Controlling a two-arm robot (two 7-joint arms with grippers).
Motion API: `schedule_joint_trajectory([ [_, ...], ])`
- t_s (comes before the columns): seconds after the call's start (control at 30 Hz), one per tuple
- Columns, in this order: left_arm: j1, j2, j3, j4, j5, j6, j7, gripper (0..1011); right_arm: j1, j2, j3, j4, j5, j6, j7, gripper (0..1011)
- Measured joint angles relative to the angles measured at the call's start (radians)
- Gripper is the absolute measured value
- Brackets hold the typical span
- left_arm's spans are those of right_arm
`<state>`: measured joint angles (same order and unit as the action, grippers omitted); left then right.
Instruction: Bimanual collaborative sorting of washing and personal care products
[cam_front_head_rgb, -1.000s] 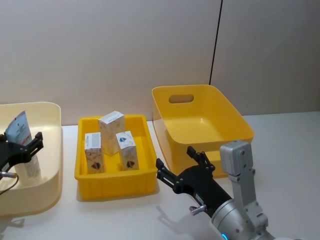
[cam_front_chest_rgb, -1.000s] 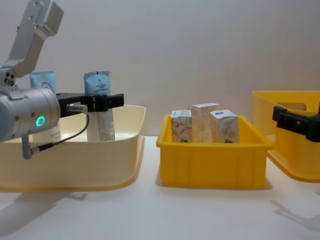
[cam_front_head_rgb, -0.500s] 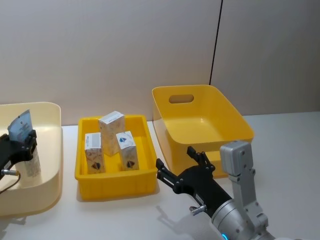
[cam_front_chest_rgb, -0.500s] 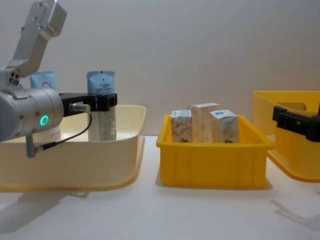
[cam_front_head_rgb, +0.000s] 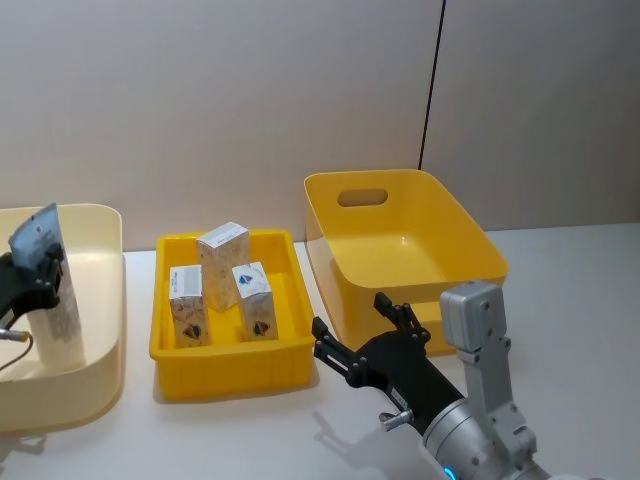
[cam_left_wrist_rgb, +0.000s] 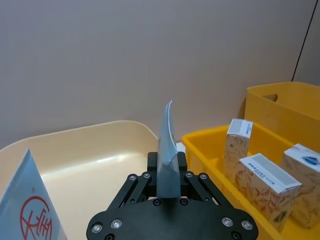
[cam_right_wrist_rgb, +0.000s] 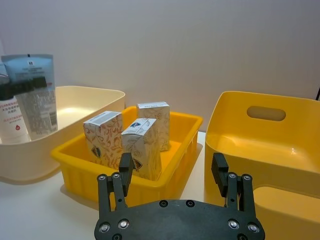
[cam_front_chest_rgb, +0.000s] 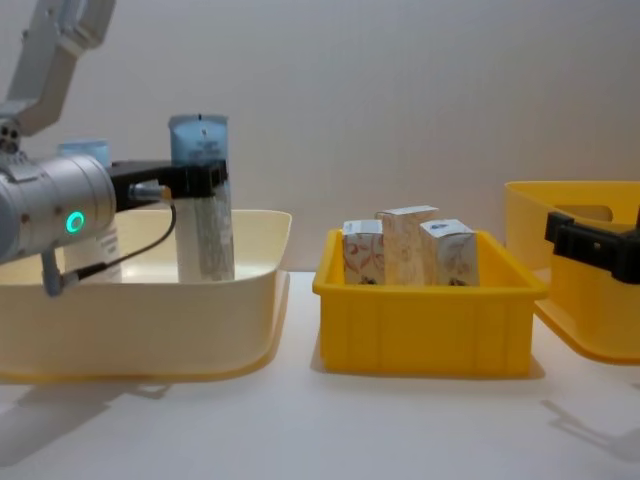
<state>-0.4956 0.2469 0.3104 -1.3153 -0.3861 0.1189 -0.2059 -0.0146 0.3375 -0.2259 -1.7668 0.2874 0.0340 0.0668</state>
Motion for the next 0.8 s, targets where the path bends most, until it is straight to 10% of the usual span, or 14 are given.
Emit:
schedule_joint_trajectory([
  [0.8,0.005,0.049,-0.037,-0.101,-0.148,-0.113,-0.266,203,0.0,0.0,0.0,0.0,0.0,0.0,0.0,1001],
])
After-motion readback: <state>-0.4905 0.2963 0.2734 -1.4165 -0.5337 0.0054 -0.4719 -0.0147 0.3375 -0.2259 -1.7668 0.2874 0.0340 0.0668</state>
